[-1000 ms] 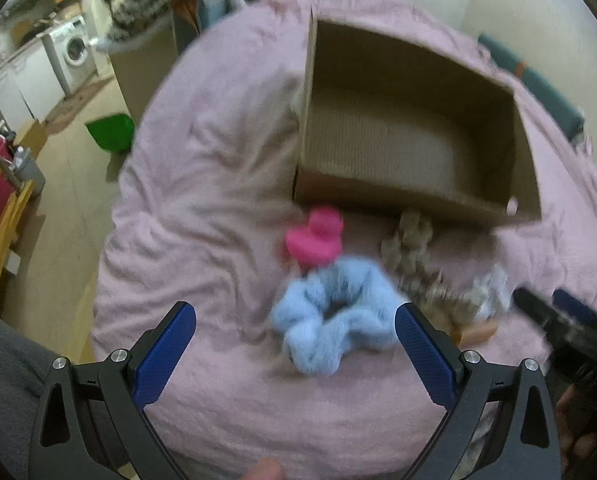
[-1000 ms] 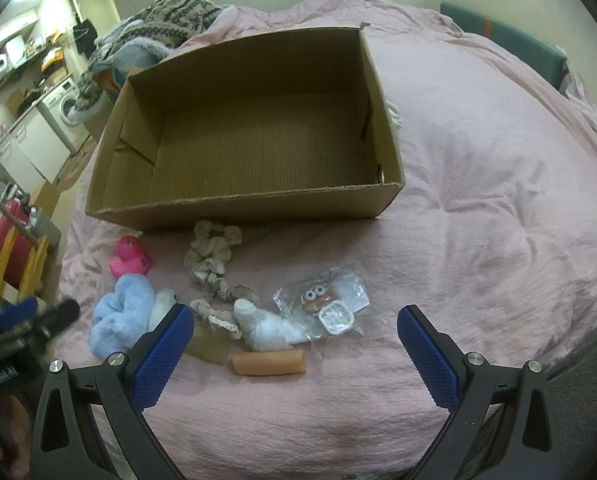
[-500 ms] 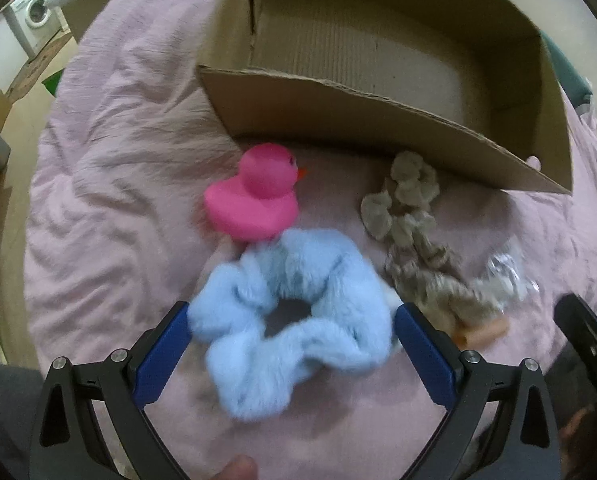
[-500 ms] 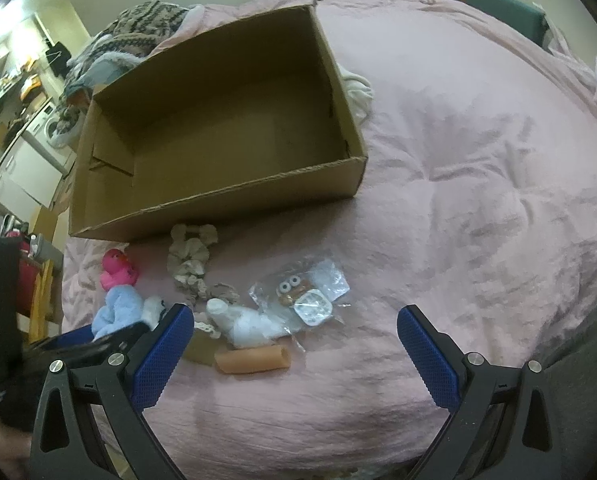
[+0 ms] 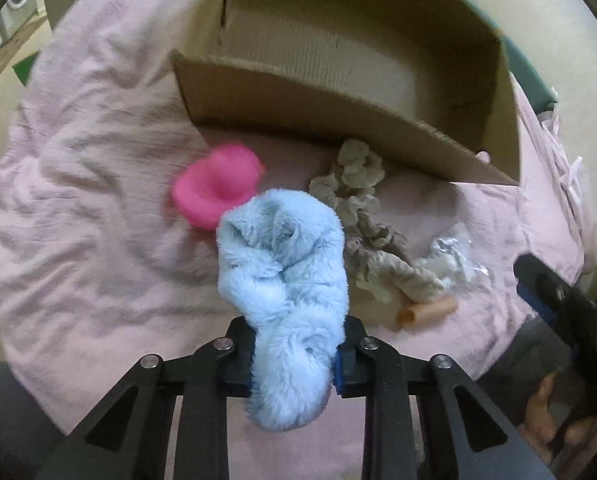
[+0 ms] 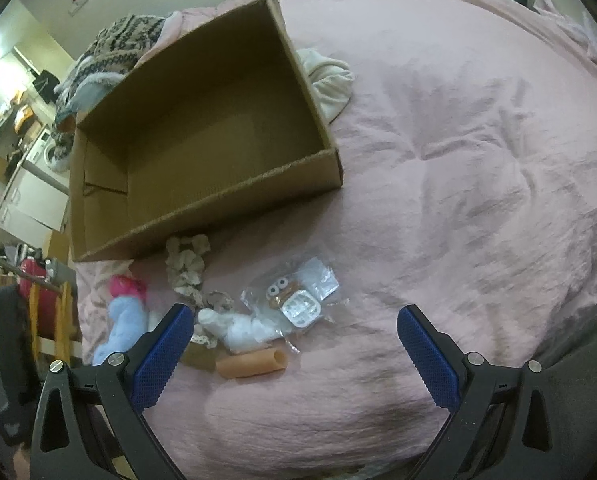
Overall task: Organize soft objects
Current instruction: 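Grasp the blue scrunchie with the left gripper while the right grasps the plastic bag, then carry the blue scrunchie and plastic bag into the box and open both grippers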
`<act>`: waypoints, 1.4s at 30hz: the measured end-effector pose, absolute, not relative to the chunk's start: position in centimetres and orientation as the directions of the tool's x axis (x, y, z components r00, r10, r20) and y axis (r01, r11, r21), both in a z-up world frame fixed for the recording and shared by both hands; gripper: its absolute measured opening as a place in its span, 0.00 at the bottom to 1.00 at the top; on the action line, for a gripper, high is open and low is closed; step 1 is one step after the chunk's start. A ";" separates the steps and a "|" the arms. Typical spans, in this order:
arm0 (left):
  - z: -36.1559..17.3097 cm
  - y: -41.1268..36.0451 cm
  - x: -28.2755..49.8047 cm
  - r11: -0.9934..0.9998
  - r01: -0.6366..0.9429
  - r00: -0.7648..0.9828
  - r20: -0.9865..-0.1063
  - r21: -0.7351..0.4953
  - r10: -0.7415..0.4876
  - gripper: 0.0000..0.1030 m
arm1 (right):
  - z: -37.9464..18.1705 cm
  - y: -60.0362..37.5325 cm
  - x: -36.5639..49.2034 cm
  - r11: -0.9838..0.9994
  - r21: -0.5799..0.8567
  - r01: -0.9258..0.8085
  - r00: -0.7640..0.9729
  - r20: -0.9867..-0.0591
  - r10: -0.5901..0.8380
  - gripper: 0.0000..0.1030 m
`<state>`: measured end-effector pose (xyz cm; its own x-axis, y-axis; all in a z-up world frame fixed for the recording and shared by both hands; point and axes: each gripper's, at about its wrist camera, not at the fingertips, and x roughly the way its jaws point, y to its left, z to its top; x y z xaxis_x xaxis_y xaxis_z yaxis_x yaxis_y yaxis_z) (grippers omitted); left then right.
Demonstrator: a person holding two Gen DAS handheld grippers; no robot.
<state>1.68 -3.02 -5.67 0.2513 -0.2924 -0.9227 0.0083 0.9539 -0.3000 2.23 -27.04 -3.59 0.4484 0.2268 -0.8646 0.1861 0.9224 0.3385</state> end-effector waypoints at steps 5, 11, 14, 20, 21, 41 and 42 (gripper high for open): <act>-1.5 -0.8 0.5 0.958 0.046 0.338 -0.898 -0.283 -0.282 0.23 | -2.3 -29.5 3.4 0.871 0.443 0.212 0.433 -0.842 0.323 1.00; 0.6 1.9 1.8 0.976 0.035 0.392 -0.896 -0.213 -0.210 0.23 | -5.7 -28.9 6.0 0.829 0.507 0.236 0.254 -0.855 0.451 0.93; 0.3 2.8 2.2 0.976 0.008 0.393 -0.897 -0.216 -0.202 0.23 | -7.3 -27.7 6.9 0.848 0.475 0.236 0.195 -0.878 0.437 0.82; -1.1 2.1 2.3 0.981 0.003 0.401 -0.898 -0.195 -0.180 0.23 | -9.2 -25.5 7.8 0.924 0.340 0.178 0.136 -0.938 0.319 0.75; -1.3 1.9 2.3 0.981 0.003 0.402 -0.898 -0.192 -0.176 0.23 | -9.2 -25.2 7.8 0.936 0.312 0.161 0.139 -0.946 0.292 0.69; 2.2 1.3 2.9 0.983 0.017 0.470 -0.867 -0.181 -0.168 0.23 | 0.6 -27.0 5.4 0.901 0.432 0.038 0.419 -0.825 0.378 0.27; 2.7 1.2 3.3 0.983 0.019 0.477 -0.863 -0.182 -0.169 0.23 | 1.5 -26.6 5.6 0.906 0.423 0.015 0.444 -0.815 0.373 0.27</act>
<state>3.26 1.19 2.67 0.4766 -0.1689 -0.8628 0.0193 0.9831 -0.1818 5.55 -26.63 1.46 0.4442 0.3729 -0.8146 0.0154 0.9059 0.4231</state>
